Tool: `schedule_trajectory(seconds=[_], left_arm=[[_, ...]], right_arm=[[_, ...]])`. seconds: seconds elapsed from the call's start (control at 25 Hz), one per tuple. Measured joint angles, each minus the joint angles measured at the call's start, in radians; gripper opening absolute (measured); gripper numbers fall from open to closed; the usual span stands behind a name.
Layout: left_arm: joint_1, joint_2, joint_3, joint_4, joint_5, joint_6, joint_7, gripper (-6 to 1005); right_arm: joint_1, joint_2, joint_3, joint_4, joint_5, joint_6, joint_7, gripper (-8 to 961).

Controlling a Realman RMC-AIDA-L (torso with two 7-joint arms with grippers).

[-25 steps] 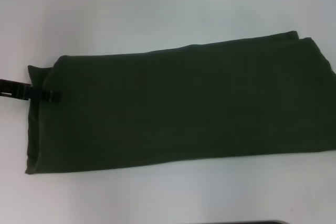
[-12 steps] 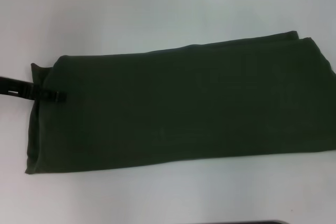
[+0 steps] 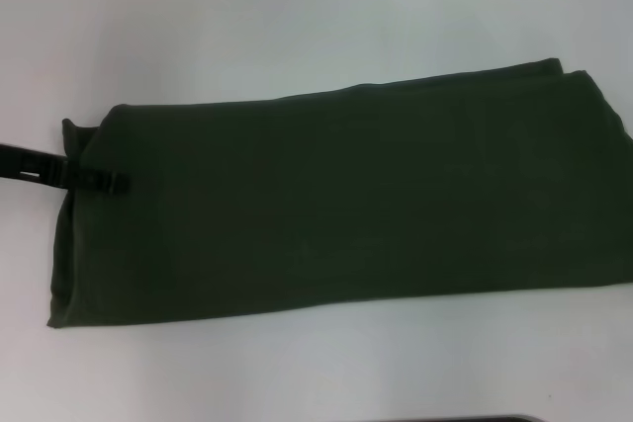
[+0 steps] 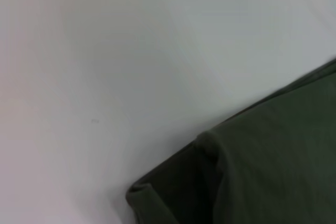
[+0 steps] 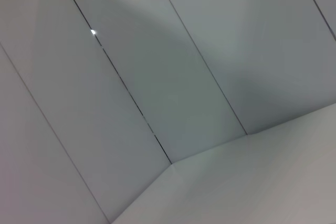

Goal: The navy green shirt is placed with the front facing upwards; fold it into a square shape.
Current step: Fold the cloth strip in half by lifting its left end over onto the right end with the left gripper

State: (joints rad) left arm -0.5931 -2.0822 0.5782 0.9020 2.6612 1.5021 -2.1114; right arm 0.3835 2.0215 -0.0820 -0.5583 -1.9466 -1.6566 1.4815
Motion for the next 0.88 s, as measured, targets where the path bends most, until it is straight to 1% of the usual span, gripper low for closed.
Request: schedule_trajectory(seconds=[0.88], left_arm=[[-0.008, 0.001, 0.000, 0.000, 0.000, -0.008, -0.016, 750]], right_arm=[[0.000, 0.000, 0.001, 0.000, 0.000, 0.000, 0.000, 898]])
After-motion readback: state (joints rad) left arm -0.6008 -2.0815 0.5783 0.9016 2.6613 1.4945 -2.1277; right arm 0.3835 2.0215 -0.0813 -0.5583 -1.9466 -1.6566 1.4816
